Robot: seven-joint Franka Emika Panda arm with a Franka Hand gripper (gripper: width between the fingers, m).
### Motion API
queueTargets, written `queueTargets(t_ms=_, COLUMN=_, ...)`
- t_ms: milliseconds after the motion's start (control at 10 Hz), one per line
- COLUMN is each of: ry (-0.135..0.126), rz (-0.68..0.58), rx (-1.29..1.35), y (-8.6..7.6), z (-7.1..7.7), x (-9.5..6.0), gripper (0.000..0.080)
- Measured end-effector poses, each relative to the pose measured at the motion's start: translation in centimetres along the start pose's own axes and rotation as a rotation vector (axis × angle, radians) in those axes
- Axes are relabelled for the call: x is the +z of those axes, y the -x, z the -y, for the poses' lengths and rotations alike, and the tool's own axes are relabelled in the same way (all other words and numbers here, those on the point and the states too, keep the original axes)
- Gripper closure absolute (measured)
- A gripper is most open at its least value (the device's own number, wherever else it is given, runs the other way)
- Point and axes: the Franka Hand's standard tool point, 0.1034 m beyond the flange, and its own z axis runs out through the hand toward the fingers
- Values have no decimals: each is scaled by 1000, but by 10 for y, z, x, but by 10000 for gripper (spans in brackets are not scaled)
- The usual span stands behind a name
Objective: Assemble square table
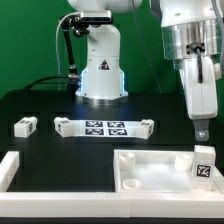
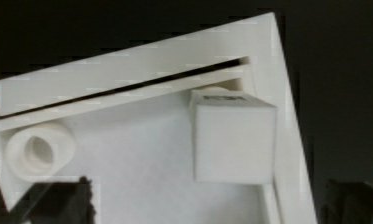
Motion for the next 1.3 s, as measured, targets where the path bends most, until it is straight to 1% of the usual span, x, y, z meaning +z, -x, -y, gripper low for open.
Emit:
queueTargets(t_ms=100, ry=7, rz=2, rx=-81, y=-2, z=-16, x=-4, gripper=151)
queueTargets(t_ms=200, ry=9, rz=4, rx=-106, y=-3, z=-30, x=-10, gripper=151)
queueTargets(t_ms=300, ry=24, rz=5, rx=-158, y=-3, z=-42, x=-13, gripper=151)
queueTargets(t_ms=400, ry=35, rz=6, rx=-247, y=1, z=-48, x=-13, gripper=151)
queueTargets(t_ms=900, ry=34, rz=10, rx=-590, y=-2, z=-47, x=-11, gripper=151)
queueTargets(t_ms=1000, ry=26, rz=7, rx=-656, y=-2, z=-48, x=-9, gripper=151)
queueTargets(t_ms=1100, ry=10, rz=-6, rx=-761, y=-4, z=-61, x=-1, gripper=151)
queueTargets(t_ms=1200, ry=28, rz=3, rx=-894, y=-14, z=-82, x=4, gripper=151)
queueTargets(t_ms=1300, ry=38, rz=14, rx=-1044, y=-30, z=-103, x=7, gripper=151)
